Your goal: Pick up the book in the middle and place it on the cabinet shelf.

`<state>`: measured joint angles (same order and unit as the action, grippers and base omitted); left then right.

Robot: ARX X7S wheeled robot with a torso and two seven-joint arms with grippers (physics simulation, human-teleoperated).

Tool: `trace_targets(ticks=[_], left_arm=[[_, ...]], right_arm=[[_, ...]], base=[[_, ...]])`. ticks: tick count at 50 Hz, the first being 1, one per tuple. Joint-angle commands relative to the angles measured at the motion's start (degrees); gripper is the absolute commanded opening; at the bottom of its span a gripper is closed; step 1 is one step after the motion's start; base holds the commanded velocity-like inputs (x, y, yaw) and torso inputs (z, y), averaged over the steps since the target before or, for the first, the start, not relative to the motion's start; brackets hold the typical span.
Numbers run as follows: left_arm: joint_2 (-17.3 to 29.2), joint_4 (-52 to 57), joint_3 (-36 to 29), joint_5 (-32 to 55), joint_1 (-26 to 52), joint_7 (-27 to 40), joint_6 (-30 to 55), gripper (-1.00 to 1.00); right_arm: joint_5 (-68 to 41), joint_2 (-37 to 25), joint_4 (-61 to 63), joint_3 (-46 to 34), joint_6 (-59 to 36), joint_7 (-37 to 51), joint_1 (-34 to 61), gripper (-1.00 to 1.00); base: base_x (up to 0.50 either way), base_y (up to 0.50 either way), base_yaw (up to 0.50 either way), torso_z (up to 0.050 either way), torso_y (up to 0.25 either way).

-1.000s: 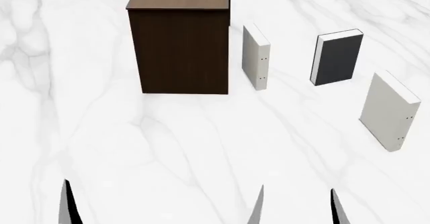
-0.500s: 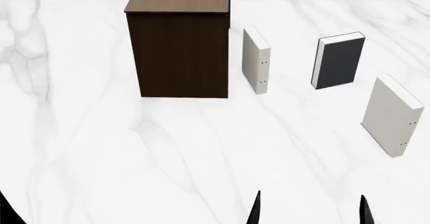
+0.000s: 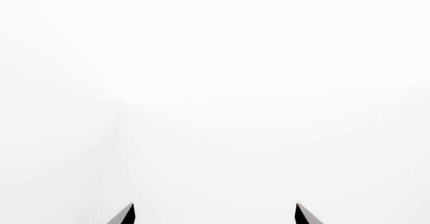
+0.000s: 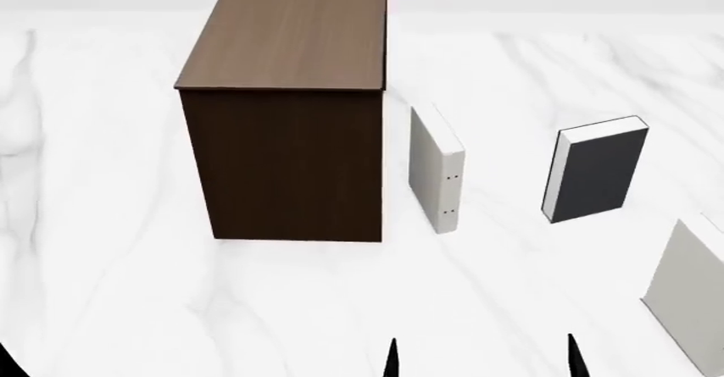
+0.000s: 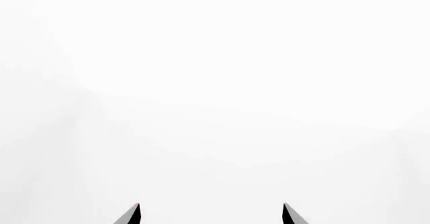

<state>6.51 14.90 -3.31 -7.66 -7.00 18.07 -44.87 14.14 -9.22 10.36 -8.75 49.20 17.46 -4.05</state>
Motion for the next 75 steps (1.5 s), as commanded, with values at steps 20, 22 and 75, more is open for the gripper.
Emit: trace_targets(ticks=[20,22,75], left_arm=[[1.84,0.09,-1.57,-0.28,0.08,2.04,0.07,1.0],[1.93,-0.01,-1.67,-0.31,0.1,2.15,0.1,1.0],[4.15,-0.62,-4.35,-0.32,0.26,4.26,1.54,1.0]], right_arm=[[0.44,-1.7,-0.17,-2.09,-1.12,0.74,0.27,1.0],[0.46,-1.79,-0.05,-2.17,-1.23,0.79,0.25,1.0],[-8.4,0.73,3.13,1.75,-25.13,4.95,6.1,1.0]], base=[[0.5,0.0,0.0,0.0,0.0],[0.5,0.0,0.0,0.0,0.008],[0.26,0.0,0.0,0.0,0.0]])
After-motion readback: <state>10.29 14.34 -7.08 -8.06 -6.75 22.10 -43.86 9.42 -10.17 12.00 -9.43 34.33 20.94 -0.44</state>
